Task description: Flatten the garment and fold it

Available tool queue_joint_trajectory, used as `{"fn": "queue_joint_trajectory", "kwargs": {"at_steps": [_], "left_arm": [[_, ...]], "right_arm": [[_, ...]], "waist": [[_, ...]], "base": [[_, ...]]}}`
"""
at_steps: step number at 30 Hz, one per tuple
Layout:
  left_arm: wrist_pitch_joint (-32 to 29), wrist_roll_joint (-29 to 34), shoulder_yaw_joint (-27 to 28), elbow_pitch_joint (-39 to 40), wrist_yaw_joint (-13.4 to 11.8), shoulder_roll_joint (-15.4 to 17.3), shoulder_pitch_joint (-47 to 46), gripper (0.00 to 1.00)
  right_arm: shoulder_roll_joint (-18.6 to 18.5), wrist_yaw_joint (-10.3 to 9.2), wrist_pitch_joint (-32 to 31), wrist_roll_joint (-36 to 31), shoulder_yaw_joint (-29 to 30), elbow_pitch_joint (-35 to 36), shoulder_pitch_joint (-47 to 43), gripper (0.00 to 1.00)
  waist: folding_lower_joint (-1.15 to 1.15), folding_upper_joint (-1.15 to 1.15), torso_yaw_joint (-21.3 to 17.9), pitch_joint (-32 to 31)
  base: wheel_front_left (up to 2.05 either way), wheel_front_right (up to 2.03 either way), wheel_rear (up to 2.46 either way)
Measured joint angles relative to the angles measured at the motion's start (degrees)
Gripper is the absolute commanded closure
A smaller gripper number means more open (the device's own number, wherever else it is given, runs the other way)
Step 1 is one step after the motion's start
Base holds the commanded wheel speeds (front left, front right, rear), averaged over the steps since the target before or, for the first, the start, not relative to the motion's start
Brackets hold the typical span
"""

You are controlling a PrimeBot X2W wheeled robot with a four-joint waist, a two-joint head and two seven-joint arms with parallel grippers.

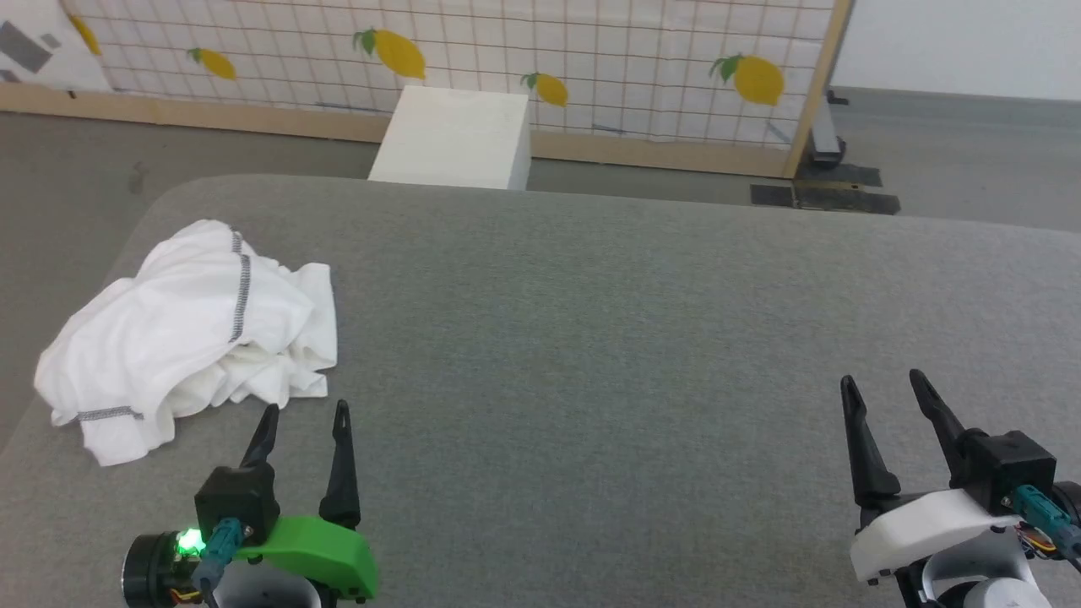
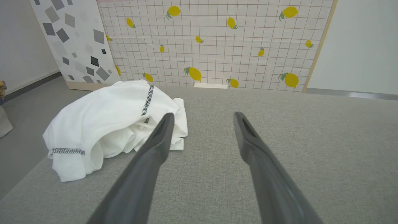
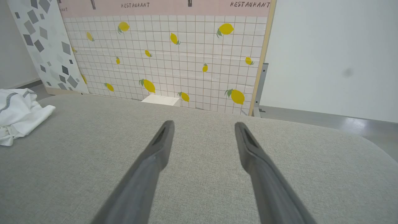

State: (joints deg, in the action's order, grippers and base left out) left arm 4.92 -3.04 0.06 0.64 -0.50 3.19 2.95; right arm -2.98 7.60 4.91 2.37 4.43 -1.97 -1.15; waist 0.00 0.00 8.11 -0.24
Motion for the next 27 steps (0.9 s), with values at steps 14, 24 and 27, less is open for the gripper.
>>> {"fn": "queue_joint_trajectory", "kwargs": {"at_steps": [14,24,27], "left_arm": [[1.75,-0.18,0.66,0.09,0.46,0.00,0.62,0.00],[2.83,-1.58,0.91,0.12,0.46,0.00,1.73,0.00],[3.11,-1.68,0.93,0.12,0.46,0.00,1.73,0.00]], "right_arm": [[0.01,0.00,1.63,1.44,-0.21,-0.85,-0.02,0.00],[0.01,0.00,2.76,1.54,-0.56,-0.90,-0.02,0.00],[0.01,0.00,3.19,1.42,-1.00,-0.92,-0.02,0.00]], "waist": [[0.00,0.00,6.24,-0.47],[0.00,0.00,11.21,-0.63],[0.00,0.00,12.83,-0.78]], "base": [[0.00,0.00,0.00],[0.00,0.00,0.00],[0.00,0.00,0.00]]}}
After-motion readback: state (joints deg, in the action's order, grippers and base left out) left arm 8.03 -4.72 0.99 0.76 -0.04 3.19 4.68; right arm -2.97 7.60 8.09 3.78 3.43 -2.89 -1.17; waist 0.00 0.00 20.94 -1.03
